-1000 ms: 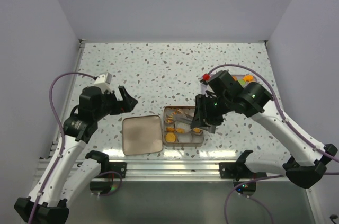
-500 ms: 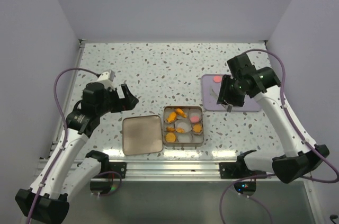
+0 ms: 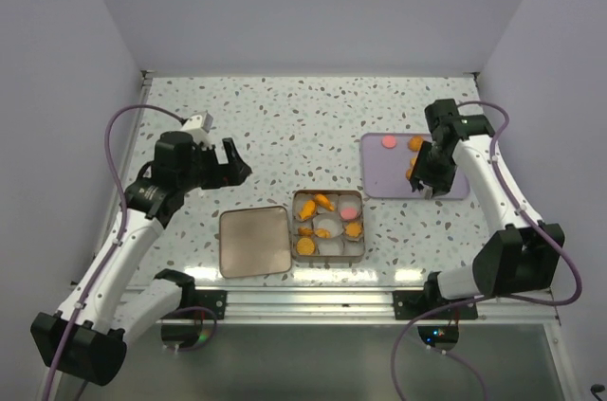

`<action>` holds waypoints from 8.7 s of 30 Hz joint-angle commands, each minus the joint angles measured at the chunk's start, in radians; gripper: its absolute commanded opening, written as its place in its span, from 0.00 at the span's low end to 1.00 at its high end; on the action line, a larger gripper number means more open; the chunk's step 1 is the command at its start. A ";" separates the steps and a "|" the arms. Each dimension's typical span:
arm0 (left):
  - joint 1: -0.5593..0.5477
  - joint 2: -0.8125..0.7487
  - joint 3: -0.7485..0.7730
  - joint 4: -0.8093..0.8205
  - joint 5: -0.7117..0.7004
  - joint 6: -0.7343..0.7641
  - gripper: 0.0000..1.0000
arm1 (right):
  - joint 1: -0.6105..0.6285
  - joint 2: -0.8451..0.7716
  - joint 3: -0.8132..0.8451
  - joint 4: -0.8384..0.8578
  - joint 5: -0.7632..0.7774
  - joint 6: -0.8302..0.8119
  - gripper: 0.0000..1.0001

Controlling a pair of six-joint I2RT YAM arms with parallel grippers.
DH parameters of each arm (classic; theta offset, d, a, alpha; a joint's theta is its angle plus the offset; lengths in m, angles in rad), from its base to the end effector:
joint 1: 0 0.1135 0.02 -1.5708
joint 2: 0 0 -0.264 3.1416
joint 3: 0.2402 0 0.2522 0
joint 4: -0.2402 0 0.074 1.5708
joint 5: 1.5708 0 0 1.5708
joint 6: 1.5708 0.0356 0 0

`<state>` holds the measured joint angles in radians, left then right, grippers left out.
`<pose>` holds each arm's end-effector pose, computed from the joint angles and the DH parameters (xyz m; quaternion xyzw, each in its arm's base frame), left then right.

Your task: Pack the cookies

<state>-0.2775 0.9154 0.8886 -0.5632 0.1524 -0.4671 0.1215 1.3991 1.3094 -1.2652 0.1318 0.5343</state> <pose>0.1873 -0.0590 0.3155 -0.0476 0.8790 -0.2334 0.4130 0.2464 0.0254 0.3047 0.2103 0.9695 -0.0274 0.1229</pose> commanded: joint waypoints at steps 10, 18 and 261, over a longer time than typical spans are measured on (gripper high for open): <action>-0.003 0.089 0.035 0.098 0.041 -0.004 1.00 | -0.022 0.095 0.067 0.081 -0.069 -0.040 0.46; -0.003 0.126 0.030 0.132 0.045 -0.008 1.00 | -0.029 0.103 0.100 0.069 -0.110 -0.031 0.46; -0.002 -0.181 -0.123 0.073 0.072 -0.171 1.00 | 0.171 -0.825 -0.541 -0.229 -0.719 -0.114 0.27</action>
<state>-0.2771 0.7609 0.7597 -0.4881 0.2058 -0.6155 0.2836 0.6392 0.8104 -1.3575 -0.5694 0.4255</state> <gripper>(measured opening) 0.997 0.373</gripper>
